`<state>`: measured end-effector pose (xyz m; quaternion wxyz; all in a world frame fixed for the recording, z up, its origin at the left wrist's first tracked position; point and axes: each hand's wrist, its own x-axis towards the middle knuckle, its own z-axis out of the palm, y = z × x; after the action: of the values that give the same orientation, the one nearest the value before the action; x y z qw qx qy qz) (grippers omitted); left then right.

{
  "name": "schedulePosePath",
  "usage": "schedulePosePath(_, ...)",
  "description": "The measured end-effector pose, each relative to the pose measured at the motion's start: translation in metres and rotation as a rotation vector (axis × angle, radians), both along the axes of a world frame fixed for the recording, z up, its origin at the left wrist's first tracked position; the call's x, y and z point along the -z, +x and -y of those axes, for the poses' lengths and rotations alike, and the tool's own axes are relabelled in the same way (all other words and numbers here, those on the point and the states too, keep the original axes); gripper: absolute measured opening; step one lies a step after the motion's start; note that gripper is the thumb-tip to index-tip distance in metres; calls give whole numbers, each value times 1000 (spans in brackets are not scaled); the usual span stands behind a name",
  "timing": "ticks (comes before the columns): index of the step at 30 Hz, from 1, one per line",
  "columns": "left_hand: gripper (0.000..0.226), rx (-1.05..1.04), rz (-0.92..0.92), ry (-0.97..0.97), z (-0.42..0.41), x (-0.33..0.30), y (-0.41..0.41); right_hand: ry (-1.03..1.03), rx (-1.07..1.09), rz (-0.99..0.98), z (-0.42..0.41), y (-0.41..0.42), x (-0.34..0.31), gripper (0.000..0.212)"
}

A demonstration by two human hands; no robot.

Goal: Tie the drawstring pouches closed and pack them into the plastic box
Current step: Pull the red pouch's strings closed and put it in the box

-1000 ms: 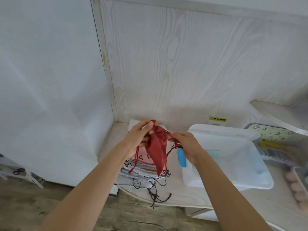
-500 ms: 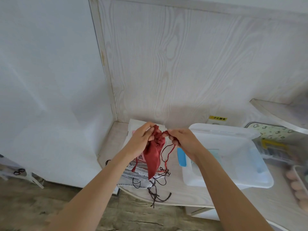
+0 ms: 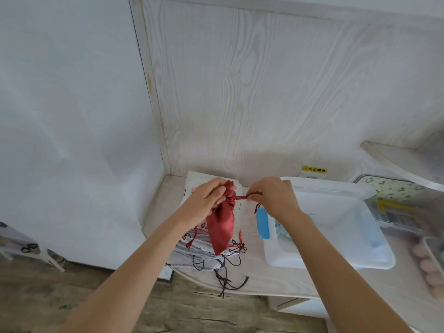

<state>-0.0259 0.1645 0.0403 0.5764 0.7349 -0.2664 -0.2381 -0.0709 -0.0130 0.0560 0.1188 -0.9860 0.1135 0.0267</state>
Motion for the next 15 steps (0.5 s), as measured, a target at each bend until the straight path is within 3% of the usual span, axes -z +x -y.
schedulePosePath(3,21,8,45,-14,2,-4,-2,-341,-71,86,-7,0,0,18)
schedulePosePath(5,19,5,65,-38,4,-5,-3,-342,-16,134,-13,1,3,21)
schedulePosePath(7,20,1,60,-44,4,-4,-2,-7,145,174,-18,2,7,20)
schedulePosePath(13,25,36,-29,-58,6,1,-5,1265,515,449,-28,3,17,18)
schedulePosePath(15,27,45,-62,-57,7,4,-5,1481,513,482,-32,1,16,14)
